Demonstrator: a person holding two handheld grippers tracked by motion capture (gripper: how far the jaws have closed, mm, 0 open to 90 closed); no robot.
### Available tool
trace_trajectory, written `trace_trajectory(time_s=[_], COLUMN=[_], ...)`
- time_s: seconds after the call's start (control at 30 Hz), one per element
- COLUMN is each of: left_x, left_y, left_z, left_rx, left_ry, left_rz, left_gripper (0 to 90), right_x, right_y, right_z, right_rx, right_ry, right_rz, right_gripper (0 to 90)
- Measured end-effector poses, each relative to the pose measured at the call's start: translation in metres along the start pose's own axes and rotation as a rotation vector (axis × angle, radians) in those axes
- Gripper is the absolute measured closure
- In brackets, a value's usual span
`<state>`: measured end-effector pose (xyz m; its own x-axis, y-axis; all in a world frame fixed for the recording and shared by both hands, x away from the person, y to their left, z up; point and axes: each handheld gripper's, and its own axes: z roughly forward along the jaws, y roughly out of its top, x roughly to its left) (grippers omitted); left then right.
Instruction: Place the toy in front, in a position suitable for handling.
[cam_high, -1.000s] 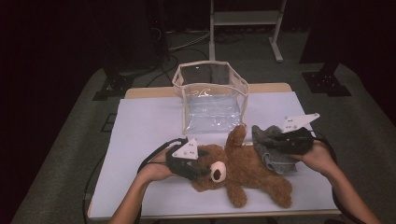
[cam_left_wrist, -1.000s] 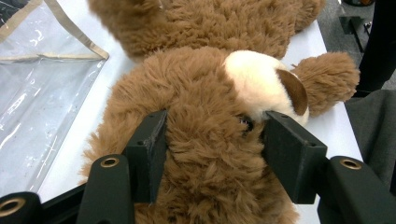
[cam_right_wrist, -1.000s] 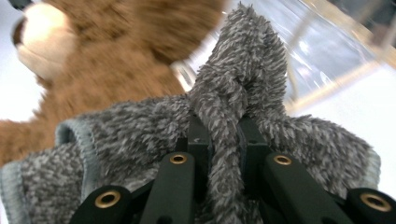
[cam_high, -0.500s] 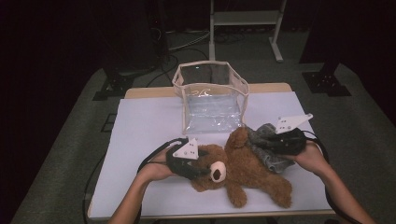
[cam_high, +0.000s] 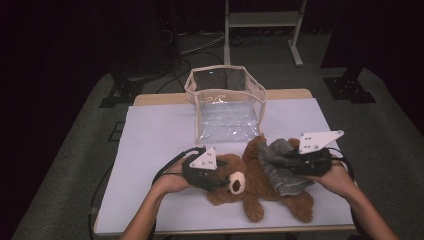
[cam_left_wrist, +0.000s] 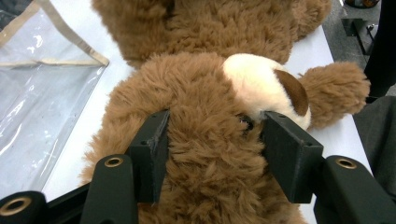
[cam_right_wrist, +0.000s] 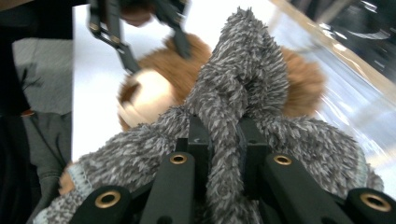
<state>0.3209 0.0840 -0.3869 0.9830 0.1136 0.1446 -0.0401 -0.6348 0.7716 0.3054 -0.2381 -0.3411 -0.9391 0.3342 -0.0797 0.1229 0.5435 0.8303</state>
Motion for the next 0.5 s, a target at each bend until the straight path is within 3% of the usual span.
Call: trace_trajectory(time_s=[0.13, 0.23, 0.33, 0.4, 0.5], left_x=[-0.001, -0.001, -0.001, -0.001, 0.0], left_y=[0.003, 0.002, 0.001, 0.0, 0.001], left_z=[0.004, 0.003, 0.002, 0.002, 0.003], left_rx=[-0.006, -0.007, -0.009, -0.014, -0.013], left_ry=[-0.003, -0.003, -0.001, -0.002, -0.004], left_rz=[0.002, 0.003, -0.003, -0.004, -0.003], left_gripper=[43.3, 43.2, 43.4, 43.4, 43.5], right_x=[0.011, 0.015, 0.01, 0.007, 0.011], right_y=[0.013, 0.013, 0.003, -0.005, -0.003], right_z=[0.029, 0.044, 0.042, 0.031, 0.021], right_rx=[0.043, 0.102, 0.119, 0.09, 0.063], right_ry=[0.039, 0.031, 0.011, 0.002, -0.028], right_rz=[-0.058, -0.098, -0.081, -0.036, -0.041], right_gripper=[78.6, 78.6, 78.7, 78.7, 78.7])
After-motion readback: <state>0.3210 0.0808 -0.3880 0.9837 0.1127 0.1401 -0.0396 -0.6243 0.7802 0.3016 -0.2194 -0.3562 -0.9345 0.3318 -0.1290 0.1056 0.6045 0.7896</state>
